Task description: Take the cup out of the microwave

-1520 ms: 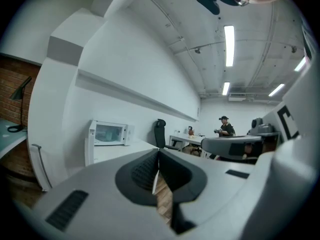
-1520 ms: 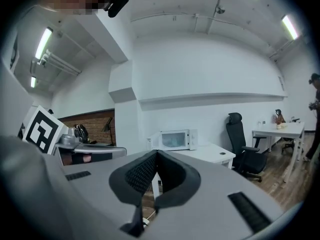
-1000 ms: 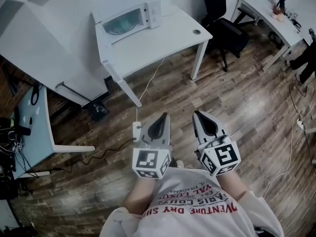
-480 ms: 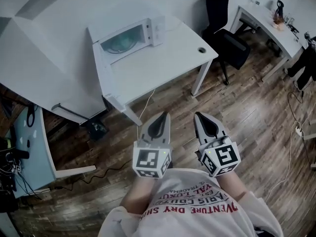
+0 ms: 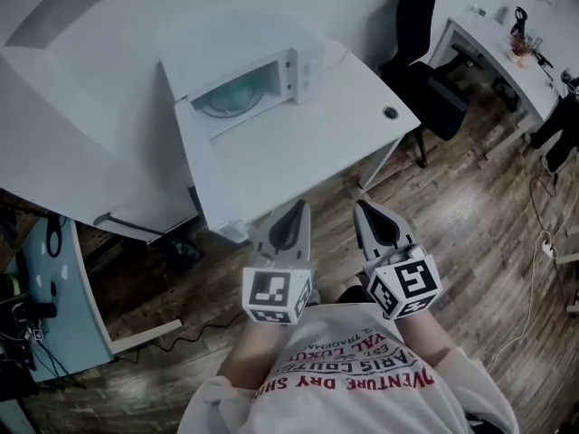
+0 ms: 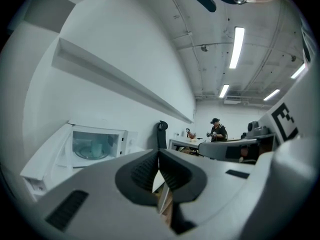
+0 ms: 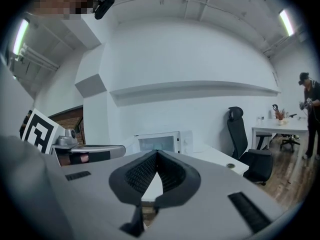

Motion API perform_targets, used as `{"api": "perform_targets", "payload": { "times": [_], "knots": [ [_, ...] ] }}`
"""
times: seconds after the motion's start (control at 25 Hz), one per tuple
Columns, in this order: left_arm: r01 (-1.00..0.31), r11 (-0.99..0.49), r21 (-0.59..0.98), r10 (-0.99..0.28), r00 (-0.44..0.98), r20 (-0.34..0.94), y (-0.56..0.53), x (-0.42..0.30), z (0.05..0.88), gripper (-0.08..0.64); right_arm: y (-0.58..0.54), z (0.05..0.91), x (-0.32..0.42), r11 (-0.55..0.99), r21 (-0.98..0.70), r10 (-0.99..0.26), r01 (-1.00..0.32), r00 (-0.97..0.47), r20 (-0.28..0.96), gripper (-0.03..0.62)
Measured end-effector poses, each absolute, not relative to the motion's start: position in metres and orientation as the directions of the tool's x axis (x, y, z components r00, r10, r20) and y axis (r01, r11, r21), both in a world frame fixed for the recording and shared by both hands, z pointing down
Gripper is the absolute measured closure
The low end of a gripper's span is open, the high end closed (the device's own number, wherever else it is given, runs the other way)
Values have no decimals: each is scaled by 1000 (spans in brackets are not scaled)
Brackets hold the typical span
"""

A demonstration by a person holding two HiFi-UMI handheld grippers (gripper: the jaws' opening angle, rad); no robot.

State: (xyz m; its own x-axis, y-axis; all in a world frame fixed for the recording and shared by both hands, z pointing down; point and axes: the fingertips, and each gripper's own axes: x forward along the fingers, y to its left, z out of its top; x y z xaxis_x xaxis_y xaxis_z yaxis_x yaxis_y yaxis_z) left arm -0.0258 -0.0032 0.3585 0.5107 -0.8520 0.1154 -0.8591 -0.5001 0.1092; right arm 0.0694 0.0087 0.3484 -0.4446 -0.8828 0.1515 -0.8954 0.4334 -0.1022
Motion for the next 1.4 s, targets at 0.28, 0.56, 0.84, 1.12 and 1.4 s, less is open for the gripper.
{"api": "perform_targets", "payload": {
  "times": [0.28,0.56,0.84,1.12,1.4],
  "knots": [
    [-874,-471,117,-864,484,142,-49,-40,371,552,-43,361,54,464,-100,-862,-880,-474,177,588],
    [-916,-385,115,-906,399,142,-107,-45,372,552,-111,361,49,549,-92,-813,-831,-556,171,588],
    [-967,-251,34,-954,253,160,-177,-43,365,552,-196,348,40,674,-133,-713,-727,-687,143,588],
    [-994,-89,68,-981,99,169,-251,-50,366,552,-285,345,35,775,-122,-603,-620,-783,150,588],
    [-995,74,73,-980,-58,193,-277,-65,385,552,-338,365,26,849,-98,-496,-519,-848,185,588]
  ]
}}
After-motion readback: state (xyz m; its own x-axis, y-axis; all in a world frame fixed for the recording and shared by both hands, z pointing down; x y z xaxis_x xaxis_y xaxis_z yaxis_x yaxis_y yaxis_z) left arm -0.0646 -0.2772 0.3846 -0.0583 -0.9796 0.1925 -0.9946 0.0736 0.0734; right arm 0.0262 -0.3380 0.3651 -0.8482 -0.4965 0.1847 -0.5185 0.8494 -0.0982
